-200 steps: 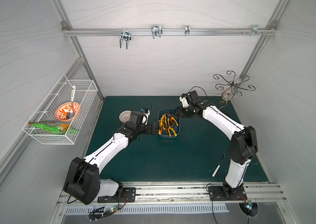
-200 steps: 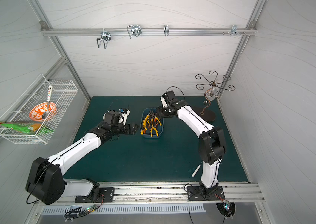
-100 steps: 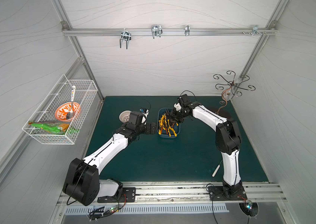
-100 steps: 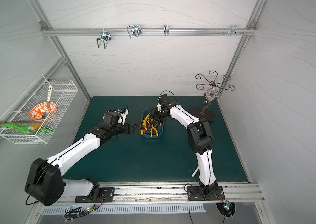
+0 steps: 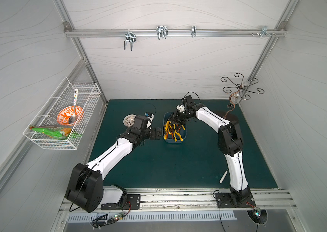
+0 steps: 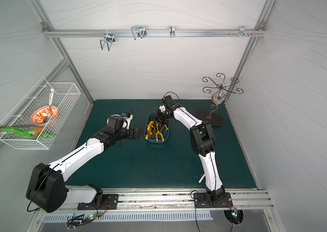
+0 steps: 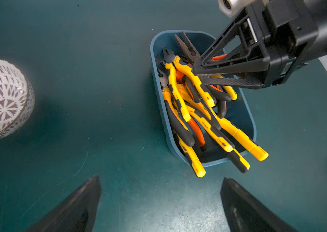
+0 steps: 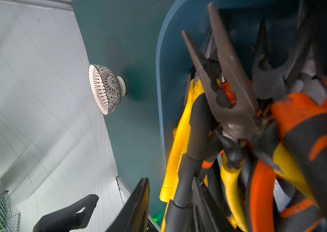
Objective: Take the pliers out of the storage box
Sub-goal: Pick up the pliers from the storage box.
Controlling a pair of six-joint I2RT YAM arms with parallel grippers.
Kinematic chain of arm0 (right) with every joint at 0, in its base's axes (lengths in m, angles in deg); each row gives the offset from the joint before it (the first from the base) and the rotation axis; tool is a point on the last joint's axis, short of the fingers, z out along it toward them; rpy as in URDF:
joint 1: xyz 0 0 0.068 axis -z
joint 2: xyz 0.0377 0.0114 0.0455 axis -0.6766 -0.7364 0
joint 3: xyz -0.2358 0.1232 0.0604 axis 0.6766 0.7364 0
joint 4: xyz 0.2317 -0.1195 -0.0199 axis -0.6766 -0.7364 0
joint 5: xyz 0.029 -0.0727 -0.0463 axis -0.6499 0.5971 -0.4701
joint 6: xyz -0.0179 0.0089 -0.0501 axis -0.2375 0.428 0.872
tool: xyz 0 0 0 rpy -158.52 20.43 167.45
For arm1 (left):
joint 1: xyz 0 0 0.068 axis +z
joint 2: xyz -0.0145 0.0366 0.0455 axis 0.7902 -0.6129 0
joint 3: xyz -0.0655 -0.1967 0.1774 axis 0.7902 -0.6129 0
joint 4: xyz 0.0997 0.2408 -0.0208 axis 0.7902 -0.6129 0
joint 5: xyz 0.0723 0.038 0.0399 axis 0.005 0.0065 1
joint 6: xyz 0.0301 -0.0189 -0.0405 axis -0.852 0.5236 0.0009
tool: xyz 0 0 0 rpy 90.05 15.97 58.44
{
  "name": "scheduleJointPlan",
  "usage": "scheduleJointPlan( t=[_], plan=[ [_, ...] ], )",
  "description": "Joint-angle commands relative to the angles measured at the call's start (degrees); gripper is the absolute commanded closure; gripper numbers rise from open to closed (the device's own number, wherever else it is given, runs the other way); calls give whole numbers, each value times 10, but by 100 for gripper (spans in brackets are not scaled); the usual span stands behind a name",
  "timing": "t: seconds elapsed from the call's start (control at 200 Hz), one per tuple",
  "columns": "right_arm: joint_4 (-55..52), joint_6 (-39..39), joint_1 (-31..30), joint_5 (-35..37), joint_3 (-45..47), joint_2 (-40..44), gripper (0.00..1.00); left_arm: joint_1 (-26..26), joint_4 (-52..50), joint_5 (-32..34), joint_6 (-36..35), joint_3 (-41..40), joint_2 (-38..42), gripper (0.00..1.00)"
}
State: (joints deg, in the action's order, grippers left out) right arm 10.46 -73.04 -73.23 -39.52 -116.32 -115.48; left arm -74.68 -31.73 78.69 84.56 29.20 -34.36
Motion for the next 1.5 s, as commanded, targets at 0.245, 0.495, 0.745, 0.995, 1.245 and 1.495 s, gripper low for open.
scheduleJointPlan(
  t=[0.245,0.495,0.745,0.995,1.245,1.495],
  plan=[
    [-76,20,-15,-9,-38,-32,55,2,2,22,-17,26,10,2],
    [-84,21,-22,10,-27,-23,70,2,1,25,-19,28,10,2],
    [-54,23,-10,6,1,7,98,2,2,23,-18,27,9,2],
    [80,38,11,-55,95,72,100,2,8,18,3,26,11,2],
    [153,53,29,-67,176,130,100,2,19,18,0,19,19,2],
    [219,75,47,-65,252,186,100,3,38,-19,20,15,21,1]
  ],
)
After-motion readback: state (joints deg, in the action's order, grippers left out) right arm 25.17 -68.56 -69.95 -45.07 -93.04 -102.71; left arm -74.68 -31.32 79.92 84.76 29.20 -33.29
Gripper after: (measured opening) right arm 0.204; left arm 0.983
